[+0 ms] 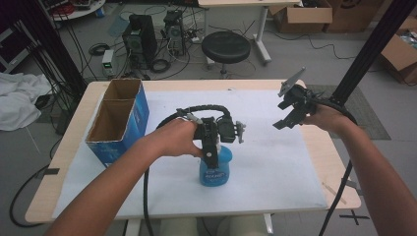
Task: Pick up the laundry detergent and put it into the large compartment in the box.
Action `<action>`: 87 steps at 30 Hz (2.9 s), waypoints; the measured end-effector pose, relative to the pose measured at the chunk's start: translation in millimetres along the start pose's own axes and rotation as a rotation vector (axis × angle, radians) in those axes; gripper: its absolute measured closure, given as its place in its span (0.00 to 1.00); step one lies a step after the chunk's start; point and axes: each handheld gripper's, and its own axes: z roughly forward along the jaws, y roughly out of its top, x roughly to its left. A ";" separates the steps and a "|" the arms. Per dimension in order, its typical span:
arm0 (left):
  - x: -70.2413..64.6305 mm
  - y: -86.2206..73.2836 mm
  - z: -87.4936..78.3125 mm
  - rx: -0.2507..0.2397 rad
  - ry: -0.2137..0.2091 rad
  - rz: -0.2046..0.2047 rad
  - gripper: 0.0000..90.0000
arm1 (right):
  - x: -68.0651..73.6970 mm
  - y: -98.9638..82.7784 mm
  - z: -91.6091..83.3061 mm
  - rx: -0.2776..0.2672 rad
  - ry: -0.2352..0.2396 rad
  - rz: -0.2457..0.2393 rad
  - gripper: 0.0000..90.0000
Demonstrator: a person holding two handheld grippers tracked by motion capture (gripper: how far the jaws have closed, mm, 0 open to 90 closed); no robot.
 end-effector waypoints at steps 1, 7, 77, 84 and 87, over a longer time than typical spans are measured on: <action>0.2 0.3 1.2 0.006 0.003 0.001 0.22 | 0.0 -0.1 0.0 0.000 0.000 -0.002 0.18; 2.0 1.8 4.9 0.016 0.003 -0.003 0.22 | 1.1 0.2 2.3 0.003 0.006 -0.005 0.18; 7.8 -1.7 24.0 0.006 -0.053 -0.002 0.41 | 4.3 1.4 4.6 -0.007 0.025 -0.017 0.18; 8.5 -3.2 23.7 -0.008 -0.060 -0.010 0.42 | 4.9 1.5 5.7 -0.008 0.030 -0.016 0.18; 8.9 -3.6 23.0 -0.005 -0.060 -0.012 0.42 | 5.5 1.8 6.4 -0.005 0.031 -0.017 0.18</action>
